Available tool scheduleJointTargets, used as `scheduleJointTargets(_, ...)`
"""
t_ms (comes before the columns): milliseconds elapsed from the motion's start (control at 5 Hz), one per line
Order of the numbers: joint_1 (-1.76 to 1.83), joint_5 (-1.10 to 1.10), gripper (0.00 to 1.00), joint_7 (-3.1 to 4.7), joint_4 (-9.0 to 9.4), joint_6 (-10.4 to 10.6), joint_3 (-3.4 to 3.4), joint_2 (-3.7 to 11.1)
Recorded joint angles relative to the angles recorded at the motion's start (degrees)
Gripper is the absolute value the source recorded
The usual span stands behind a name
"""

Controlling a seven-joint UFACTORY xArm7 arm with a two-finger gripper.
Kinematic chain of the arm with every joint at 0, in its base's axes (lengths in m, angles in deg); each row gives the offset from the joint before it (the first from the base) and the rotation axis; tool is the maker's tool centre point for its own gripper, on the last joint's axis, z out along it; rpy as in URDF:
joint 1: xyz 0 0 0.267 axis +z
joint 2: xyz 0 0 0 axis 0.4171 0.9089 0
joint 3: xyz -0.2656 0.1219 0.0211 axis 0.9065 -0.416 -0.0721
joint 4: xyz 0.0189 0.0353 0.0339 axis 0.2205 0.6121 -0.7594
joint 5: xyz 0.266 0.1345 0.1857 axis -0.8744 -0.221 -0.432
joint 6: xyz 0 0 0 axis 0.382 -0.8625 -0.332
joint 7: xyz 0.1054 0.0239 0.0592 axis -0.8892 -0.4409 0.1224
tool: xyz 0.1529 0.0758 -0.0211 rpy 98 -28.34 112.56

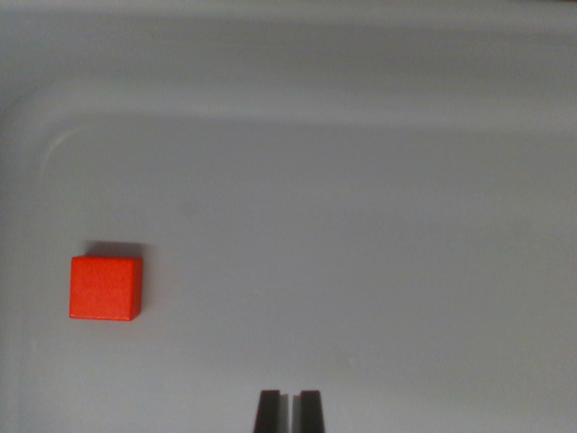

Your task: Reach red block

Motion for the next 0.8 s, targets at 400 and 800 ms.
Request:
scheduleJointTargets(400, 0.63, 0.14, 0.00, 0.05, 1.10, 2.46, -0.47, 1.45)
scheduleJointTargets(800, 1.28, 0.29, 0.00, 0.10, 2.26, 5.05, -0.97, 2.97)
